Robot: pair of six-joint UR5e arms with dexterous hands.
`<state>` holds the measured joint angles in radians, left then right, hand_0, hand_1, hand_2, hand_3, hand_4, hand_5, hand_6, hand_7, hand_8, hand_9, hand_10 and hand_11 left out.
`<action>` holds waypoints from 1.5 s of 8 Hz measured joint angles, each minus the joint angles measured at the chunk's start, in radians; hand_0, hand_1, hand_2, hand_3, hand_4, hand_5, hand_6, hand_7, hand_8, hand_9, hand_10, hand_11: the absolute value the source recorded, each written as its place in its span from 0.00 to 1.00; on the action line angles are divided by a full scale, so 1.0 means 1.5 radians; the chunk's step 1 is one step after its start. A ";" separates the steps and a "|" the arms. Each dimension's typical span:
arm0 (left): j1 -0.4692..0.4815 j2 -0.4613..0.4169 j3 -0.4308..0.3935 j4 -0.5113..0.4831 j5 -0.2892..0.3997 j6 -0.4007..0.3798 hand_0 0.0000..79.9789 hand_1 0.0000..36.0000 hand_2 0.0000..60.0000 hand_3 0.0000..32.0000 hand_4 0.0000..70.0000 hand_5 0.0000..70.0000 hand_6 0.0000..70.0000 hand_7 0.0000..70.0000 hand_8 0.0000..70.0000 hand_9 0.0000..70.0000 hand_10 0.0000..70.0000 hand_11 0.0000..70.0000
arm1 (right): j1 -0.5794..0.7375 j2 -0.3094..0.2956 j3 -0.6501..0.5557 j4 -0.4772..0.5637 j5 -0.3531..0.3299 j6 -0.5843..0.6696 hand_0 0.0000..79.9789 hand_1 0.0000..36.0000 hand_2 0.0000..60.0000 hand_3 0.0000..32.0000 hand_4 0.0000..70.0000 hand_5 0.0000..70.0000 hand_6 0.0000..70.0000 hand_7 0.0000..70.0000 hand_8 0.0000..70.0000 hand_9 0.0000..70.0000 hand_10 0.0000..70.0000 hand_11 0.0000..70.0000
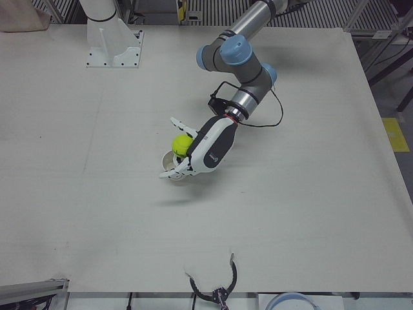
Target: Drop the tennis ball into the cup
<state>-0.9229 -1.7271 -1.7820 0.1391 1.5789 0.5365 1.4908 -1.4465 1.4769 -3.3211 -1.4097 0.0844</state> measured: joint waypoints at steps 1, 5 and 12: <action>0.001 -0.001 0.000 -0.001 0.000 -0.001 0.59 0.39 0.32 0.00 0.22 0.15 0.48 0.18 0.18 0.14 0.07 0.12 | 0.000 0.000 0.000 0.000 0.000 0.000 0.00 0.00 0.00 0.00 0.00 0.00 0.00 0.00 0.00 0.00 0.00 0.00; 0.011 -0.033 0.007 0.027 0.001 -0.002 0.57 0.32 0.35 0.00 0.20 0.13 0.48 0.08 0.12 0.05 0.01 0.03 | 0.000 0.000 0.000 0.000 0.000 0.000 0.00 0.00 0.00 0.00 0.00 0.00 0.00 0.00 0.00 0.00 0.00 0.00; 0.003 -0.036 -0.004 0.055 0.006 -0.059 0.51 0.25 0.35 0.00 0.19 0.11 0.41 0.09 0.10 0.04 0.00 0.01 | 0.000 0.000 0.000 0.000 0.000 0.000 0.00 0.00 0.00 0.00 0.00 0.00 0.00 0.00 0.00 0.00 0.00 0.00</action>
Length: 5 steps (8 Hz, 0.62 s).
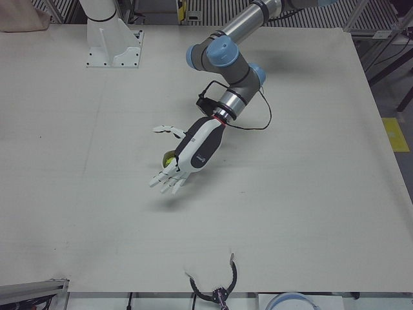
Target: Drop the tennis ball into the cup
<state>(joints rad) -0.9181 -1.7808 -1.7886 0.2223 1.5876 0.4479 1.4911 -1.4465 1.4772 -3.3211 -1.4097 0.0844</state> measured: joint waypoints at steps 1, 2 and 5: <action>-0.076 0.001 -0.002 -0.002 0.024 -0.030 0.52 0.25 0.29 0.00 0.22 0.10 0.36 0.14 0.09 0.05 0.01 0.02 | 0.000 0.000 0.000 0.000 0.000 0.000 0.00 0.00 0.00 0.00 0.00 0.00 0.00 0.00 0.00 0.00 0.00 0.00; -0.180 0.004 0.002 -0.014 0.066 -0.050 0.54 0.25 0.26 0.00 0.20 0.10 0.40 0.14 0.10 0.06 0.02 0.04 | 0.000 0.000 0.001 0.000 0.000 0.000 0.00 0.00 0.00 0.00 0.00 0.00 0.00 0.00 0.00 0.00 0.00 0.00; -0.370 0.105 0.042 -0.116 0.110 -0.144 0.57 0.31 0.17 0.00 0.12 0.09 0.24 0.09 0.08 0.06 0.00 0.01 | 0.000 0.000 -0.001 0.000 0.000 0.000 0.00 0.00 0.00 0.00 0.00 0.00 0.00 0.00 0.00 0.00 0.00 0.00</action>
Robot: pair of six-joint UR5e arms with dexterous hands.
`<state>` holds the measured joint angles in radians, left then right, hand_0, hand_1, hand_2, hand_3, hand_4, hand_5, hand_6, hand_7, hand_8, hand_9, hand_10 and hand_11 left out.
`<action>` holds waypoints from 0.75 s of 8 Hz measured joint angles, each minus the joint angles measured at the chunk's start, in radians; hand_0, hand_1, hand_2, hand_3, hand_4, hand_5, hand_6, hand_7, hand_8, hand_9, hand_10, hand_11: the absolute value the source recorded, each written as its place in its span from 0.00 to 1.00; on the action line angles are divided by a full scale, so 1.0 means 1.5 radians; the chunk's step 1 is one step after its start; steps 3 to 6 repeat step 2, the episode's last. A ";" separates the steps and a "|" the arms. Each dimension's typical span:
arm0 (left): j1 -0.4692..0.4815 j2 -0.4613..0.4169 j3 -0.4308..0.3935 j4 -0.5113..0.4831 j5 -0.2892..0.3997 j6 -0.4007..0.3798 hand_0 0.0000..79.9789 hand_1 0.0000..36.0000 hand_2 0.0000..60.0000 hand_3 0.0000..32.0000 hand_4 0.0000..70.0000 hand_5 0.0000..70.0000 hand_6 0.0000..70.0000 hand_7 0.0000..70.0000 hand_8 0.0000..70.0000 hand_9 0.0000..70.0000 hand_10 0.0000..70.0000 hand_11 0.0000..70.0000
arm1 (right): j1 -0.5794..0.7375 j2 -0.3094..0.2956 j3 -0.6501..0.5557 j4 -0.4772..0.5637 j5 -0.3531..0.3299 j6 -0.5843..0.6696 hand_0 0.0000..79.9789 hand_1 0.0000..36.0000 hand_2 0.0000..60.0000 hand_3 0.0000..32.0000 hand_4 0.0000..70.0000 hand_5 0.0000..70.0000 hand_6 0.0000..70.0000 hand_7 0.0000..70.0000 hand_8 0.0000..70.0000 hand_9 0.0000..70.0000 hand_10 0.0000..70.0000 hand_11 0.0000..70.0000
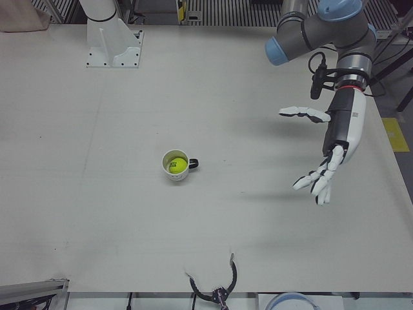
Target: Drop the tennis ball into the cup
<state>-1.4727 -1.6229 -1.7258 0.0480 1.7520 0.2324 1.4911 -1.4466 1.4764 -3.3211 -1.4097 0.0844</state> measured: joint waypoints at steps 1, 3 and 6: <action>-0.021 0.027 0.006 -0.030 -0.004 -0.015 0.54 0.25 0.14 0.00 0.09 0.08 0.23 0.04 0.07 0.05 0.00 0.01 | 0.000 0.000 -0.001 0.000 0.000 0.000 0.00 0.00 0.00 0.00 0.00 0.00 0.00 0.00 0.00 0.00 0.00 0.00; -0.031 0.045 0.009 -0.050 -0.013 -0.027 0.54 0.23 0.17 0.00 0.14 0.09 0.31 0.06 0.08 0.04 0.00 0.00 | 0.000 0.000 -0.001 0.000 0.000 0.000 0.00 0.00 0.00 0.00 0.00 0.00 0.00 0.00 0.00 0.00 0.00 0.00; -0.031 0.045 0.009 -0.050 -0.013 -0.027 0.54 0.23 0.17 0.00 0.14 0.09 0.31 0.06 0.08 0.04 0.00 0.00 | 0.000 0.000 -0.001 0.000 0.000 0.000 0.00 0.00 0.00 0.00 0.00 0.00 0.00 0.00 0.00 0.00 0.00 0.00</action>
